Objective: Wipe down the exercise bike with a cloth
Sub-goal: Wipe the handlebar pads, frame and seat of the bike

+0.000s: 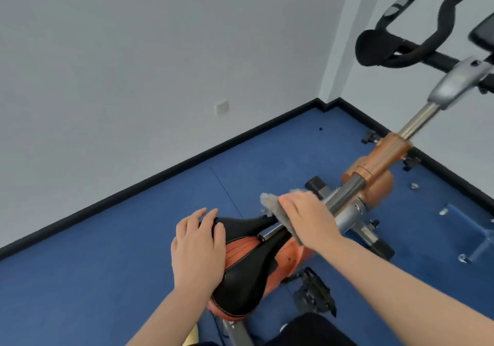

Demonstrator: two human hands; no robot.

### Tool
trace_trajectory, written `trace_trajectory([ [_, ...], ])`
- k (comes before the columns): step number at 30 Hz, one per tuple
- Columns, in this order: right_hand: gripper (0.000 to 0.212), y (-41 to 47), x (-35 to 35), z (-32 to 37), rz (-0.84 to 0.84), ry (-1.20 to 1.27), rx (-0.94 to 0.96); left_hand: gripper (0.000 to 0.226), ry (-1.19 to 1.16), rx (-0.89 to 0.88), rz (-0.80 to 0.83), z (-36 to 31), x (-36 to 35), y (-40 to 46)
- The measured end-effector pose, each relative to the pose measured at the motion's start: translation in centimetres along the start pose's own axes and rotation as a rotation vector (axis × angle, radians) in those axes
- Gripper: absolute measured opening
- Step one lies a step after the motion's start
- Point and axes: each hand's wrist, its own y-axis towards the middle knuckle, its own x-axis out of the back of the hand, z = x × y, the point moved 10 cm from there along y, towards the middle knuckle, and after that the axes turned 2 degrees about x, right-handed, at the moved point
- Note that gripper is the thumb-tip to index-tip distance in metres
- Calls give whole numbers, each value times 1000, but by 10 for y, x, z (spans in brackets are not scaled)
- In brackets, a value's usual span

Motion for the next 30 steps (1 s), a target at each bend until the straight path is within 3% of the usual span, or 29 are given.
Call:
trace_trajectory([
  [2,37,4,0,-9,-4,-113,-127,42,-34,64,-32,1,1,-5],
  [3,37,4,-2,6,-43,-225,-69,40,-54,81,-61,1,3,-6],
  [6,37,-8,-10,52,-112,-209,244,36,-70,96,-98,1,3,-1],
  [8,40,3,-8,51,-33,-199,358,35,-62,105,-84,2,1,3],
  [11,47,28,-9,27,121,-163,208,35,-75,112,-93,6,0,3],
  [13,36,37,-15,22,152,-296,85,35,-99,116,-107,9,-1,3],
  [15,21,28,-27,54,121,-468,142,34,-123,104,-115,9,-1,2],
  [16,24,20,-35,74,96,-473,196,32,-159,98,-124,9,0,1],
  [19,45,-4,-32,102,-19,-222,322,26,-351,89,-162,11,3,-8],
  [21,39,2,-28,90,66,-172,365,33,-426,114,-178,18,2,-21],
  [24,28,31,-41,76,219,-323,322,48,-474,152,-160,24,-7,-42],
  [26,36,34,-57,93,272,-339,323,55,-489,148,-135,24,-11,-52],
  [28,56,27,-70,109,311,-217,327,64,-502,138,-105,25,-13,-59],
  [30,62,32,-74,108,416,-102,276,75,-498,120,-77,26,-16,-65],
])
